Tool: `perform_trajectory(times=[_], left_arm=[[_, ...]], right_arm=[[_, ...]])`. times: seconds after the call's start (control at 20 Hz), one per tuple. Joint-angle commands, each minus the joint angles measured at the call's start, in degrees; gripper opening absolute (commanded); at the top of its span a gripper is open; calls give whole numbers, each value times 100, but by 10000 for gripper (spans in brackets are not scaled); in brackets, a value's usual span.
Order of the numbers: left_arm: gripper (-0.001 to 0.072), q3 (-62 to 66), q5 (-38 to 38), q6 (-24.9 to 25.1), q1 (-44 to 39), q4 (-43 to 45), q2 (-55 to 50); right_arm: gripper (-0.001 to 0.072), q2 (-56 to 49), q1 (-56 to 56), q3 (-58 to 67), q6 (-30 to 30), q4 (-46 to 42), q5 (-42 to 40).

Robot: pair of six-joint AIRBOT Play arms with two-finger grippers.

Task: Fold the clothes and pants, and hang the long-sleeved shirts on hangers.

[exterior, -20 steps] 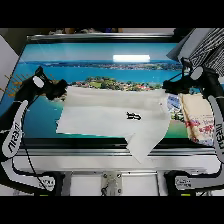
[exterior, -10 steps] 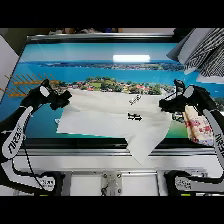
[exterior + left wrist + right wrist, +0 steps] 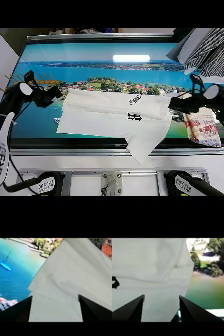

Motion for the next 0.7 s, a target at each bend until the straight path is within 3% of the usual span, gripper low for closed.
perform_trajectory(times=[0.0,0.1,0.3,0.65], left_arm=[[622,-857,-308,46,76,369,885],[622,-1565,-264,46,55,55,1329],[622,-2468,107,48,55,-597,2013],[622,-2931,199,48,55,-678,2492]], right_arm=[[463,1025,-275,-1023,514,-37,544],[464,1449,-269,-2011,957,164,409],[464,1609,-212,-3499,1008,1263,-236],[463,1556,643,-4065,1220,1469,-1069]])
